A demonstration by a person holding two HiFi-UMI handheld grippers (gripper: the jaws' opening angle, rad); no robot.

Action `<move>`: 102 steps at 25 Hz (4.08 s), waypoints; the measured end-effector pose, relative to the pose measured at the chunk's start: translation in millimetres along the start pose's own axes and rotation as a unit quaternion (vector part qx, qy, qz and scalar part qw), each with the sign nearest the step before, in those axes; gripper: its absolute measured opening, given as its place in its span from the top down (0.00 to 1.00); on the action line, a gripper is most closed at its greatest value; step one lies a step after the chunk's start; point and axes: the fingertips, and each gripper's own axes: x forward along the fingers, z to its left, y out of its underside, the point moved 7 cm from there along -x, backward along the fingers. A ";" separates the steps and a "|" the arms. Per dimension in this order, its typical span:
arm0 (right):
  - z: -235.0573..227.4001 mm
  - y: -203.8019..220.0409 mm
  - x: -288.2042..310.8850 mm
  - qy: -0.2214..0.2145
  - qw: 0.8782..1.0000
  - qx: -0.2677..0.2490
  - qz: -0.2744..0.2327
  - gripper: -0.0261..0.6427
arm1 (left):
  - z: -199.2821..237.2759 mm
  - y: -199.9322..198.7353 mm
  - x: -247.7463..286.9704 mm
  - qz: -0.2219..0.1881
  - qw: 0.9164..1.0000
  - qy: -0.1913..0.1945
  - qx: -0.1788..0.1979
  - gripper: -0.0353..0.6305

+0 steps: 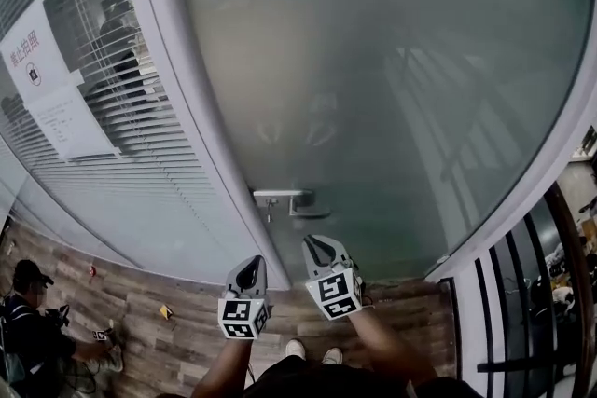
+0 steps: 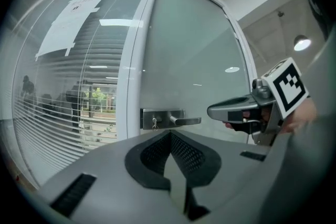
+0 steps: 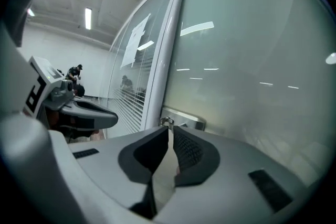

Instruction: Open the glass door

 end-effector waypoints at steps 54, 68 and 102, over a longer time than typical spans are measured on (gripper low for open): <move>-25.6 38.7 148.2 -0.213 0.883 -0.355 0.222 0.94 | 26.0 19.7 89.1 0.016 0.998 0.064 -0.020 0.94; -28.0 46.2 153.0 -0.243 0.947 -0.191 0.090 0.94 | 26.2 28.5 82.0 0.034 0.997 0.066 -0.015 0.94; -115.0 38.8 274.0 -0.210 0.956 -0.157 0.135 0.94 | 33.2 5.9 217.7 0.035 0.995 0.089 0.000 0.94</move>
